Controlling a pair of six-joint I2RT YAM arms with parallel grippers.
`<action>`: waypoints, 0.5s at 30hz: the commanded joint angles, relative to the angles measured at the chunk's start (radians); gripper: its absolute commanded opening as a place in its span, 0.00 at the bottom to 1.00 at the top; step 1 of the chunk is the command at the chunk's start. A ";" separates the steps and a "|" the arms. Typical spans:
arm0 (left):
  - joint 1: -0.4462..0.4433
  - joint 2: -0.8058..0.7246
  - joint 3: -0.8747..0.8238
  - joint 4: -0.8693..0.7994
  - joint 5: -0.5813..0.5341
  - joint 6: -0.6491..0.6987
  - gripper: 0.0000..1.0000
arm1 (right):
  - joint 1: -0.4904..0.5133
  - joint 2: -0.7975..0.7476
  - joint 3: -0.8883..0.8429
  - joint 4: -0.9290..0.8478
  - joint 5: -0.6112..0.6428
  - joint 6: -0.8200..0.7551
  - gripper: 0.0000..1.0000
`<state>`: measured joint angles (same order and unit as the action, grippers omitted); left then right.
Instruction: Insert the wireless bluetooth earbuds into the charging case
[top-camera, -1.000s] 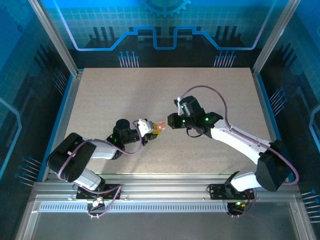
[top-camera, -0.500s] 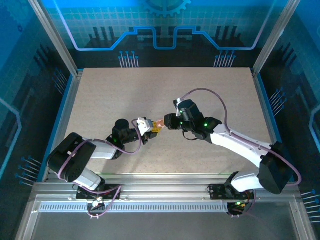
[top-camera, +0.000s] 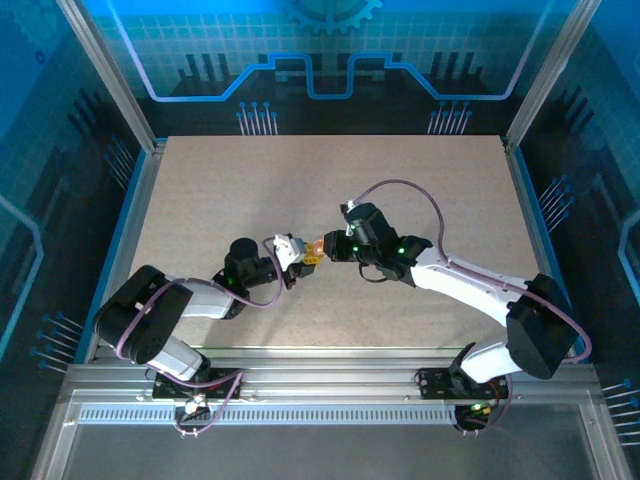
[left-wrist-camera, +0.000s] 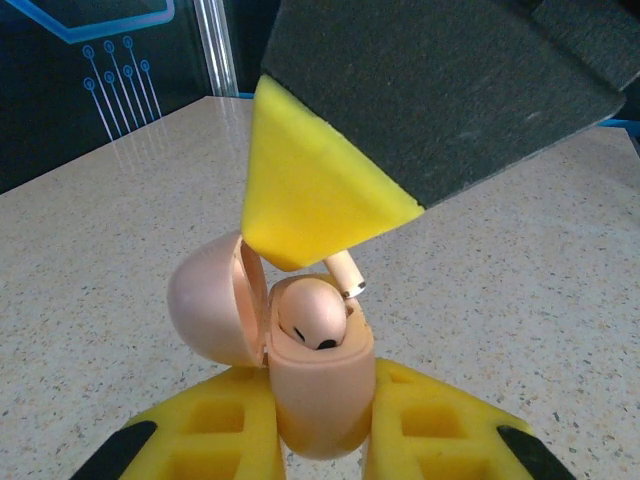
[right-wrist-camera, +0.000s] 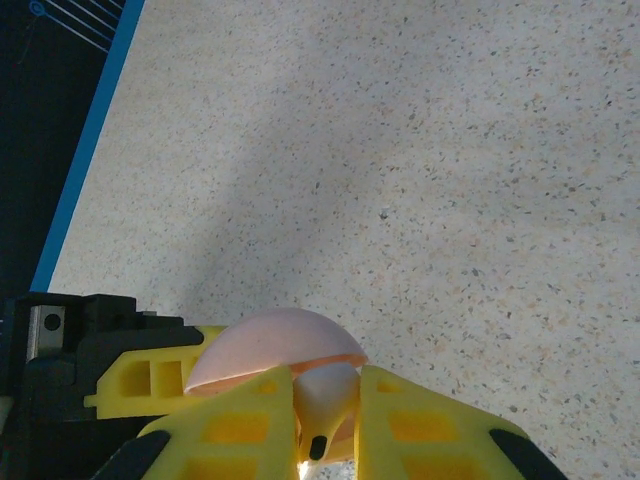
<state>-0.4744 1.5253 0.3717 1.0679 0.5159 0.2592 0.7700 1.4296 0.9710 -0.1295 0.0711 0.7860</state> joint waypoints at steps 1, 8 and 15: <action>-0.007 -0.010 0.005 0.065 0.015 -0.026 0.17 | 0.027 0.013 0.013 -0.017 0.054 0.001 0.17; -0.007 -0.013 0.005 0.074 0.013 -0.050 0.17 | 0.056 -0.002 0.011 -0.011 0.122 -0.012 0.17; -0.007 -0.012 0.007 0.070 0.011 -0.083 0.18 | 0.084 -0.041 -0.020 0.046 0.198 -0.024 0.17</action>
<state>-0.4744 1.5253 0.3717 1.0870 0.5121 0.2058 0.8333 1.4208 0.9676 -0.1257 0.2104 0.7776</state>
